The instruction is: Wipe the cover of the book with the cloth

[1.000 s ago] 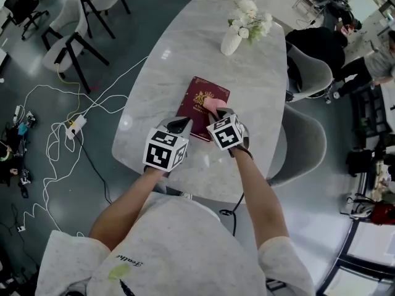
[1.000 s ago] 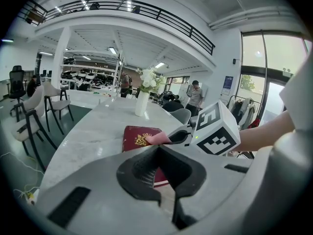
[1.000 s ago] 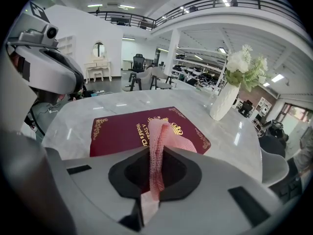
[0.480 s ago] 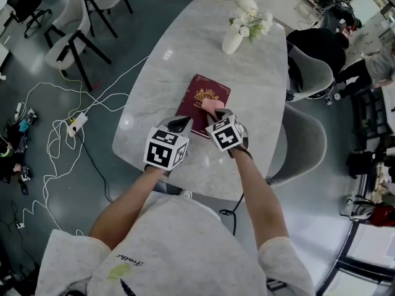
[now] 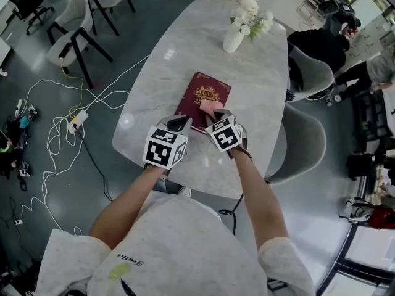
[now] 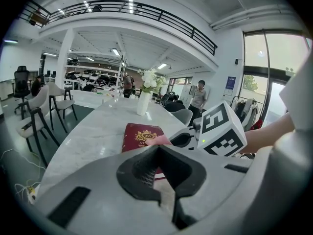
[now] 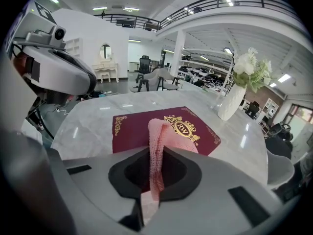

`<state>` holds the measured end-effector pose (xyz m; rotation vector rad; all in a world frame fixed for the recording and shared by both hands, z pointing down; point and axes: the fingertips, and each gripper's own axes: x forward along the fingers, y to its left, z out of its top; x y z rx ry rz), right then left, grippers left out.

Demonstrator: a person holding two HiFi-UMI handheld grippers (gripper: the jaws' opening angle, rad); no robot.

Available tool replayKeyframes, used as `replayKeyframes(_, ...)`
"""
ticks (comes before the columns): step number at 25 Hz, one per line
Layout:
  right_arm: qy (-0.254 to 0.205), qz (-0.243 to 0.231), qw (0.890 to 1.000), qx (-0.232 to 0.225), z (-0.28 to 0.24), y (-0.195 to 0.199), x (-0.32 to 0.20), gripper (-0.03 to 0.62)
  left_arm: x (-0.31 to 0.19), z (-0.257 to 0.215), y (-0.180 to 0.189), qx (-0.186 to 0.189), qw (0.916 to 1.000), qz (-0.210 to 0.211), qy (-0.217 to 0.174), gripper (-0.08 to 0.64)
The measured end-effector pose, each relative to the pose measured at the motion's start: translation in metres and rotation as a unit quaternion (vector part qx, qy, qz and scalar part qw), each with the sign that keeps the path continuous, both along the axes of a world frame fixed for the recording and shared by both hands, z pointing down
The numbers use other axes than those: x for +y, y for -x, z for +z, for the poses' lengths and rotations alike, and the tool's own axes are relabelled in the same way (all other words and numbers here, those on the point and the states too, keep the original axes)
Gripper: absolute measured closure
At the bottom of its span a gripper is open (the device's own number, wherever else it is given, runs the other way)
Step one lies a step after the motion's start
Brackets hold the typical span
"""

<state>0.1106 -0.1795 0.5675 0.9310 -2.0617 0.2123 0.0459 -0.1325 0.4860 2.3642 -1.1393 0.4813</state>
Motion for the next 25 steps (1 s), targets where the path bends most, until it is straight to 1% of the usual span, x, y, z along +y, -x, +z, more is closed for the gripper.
replayKeyframes(5,0.003,-0.006,1.0,-0.001,0.0,0.001,0.009,0.574,0.005,-0.002,0.002,0.002,1.0,-0.009,-0.003,0.554)
replayKeyframes(16,0.002,-0.033,0.999,-0.003,-0.002,0.009,0.026,0.574,0.017,-0.004,0.004,0.002,0.9997,-0.022,-0.005,0.554)
replayKeyframes(25,0.006,-0.044,0.999,-0.003,-0.001,0.013,0.04,0.574,0.027,-0.003,0.008,0.002,0.9994,-0.035,-0.005,0.554)
